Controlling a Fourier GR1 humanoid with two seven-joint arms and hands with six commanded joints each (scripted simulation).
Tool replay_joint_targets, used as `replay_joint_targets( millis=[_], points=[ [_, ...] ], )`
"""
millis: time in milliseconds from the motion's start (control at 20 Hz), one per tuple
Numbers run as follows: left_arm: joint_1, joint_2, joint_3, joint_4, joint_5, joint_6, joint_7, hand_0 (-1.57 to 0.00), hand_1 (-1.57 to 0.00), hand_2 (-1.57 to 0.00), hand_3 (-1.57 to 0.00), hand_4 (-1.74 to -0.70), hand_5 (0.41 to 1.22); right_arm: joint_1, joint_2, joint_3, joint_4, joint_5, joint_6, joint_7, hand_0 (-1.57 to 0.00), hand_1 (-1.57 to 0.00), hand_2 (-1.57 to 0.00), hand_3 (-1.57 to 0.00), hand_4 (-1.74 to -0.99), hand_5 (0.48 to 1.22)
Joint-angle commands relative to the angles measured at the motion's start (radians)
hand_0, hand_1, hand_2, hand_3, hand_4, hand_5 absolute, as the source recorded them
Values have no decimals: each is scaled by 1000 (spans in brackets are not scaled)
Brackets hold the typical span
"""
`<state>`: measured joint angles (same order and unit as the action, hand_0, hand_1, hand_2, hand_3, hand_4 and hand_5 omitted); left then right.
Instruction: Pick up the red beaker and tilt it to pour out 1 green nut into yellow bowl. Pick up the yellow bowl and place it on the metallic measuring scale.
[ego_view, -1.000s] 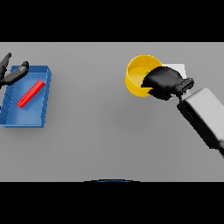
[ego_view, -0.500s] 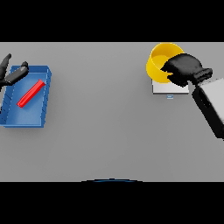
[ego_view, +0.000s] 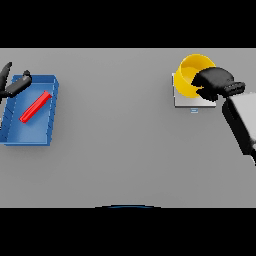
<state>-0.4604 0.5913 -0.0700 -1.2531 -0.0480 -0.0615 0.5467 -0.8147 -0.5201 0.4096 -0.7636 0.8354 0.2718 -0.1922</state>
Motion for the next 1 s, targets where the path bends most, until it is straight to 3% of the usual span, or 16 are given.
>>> replay_joint_targets(
  millis=[0, 250, 350, 400, 500, 650, 800, 950],
  points=[
    [-1, 7, 2, -3, 2, -6, 10, 1, 1, 1, 1, -854, 807, 3, 8, 1, 11, 6, -13, 6, -1571, -1571, -1382, -1384, -1741, 1221],
    [0, 11, 5, 5, 3, -11, 1, 1, 1, 1, 1, -844, 783, -8, 14, -6, 47, 11, -9, -4, -1571, -1571, -1374, -1448, -1741, 1221],
    [5, 14, 2, 0, 3, -16, -4, 1, 1, 1, 1, -838, 779, -13, 12, -10, 56, 14, -6, -11, -1565, -1496, -1437, -1249, -1741, 1221],
    [-5, 9, 1, -4, 5, -14, 11, 1, 1, 1, 1, -836, 775, -19, 13, -16, 66, 16, -1, -5, -1558, -1428, -1343, -1110, -1682, 1221],
    [-3, 11, 0, 0, 5, -19, 3, 1, 1, 1, 1, -836, 774, -7, 15, -28, 56, 0, 20, 4, -1335, -1125, -1007, -816, -1592, 1074],
    [2, 12, 8, -4, 14, -18, 1, 1, 1, 1, 1, -839, 764, -7, 24, -50, 46, -32, 61, 27, -757, -673, -579, -476, -1513, 923],
    [-6, 8, 3, 10, 7, -20, -5, 1, 1, 1, 1, -831, 754, -12, 19, -53, 45, -37, 78, 29, -387, -380, -300, -258, -1476, 847],
    [6, -1, -3, -6, 5, -9, -2, 1, 1, 1, 1, -835, 752, -16, 18, -35, 59, -19, 80, 20, -198, -194, -153, -131, -1435, 817]
  ],
)
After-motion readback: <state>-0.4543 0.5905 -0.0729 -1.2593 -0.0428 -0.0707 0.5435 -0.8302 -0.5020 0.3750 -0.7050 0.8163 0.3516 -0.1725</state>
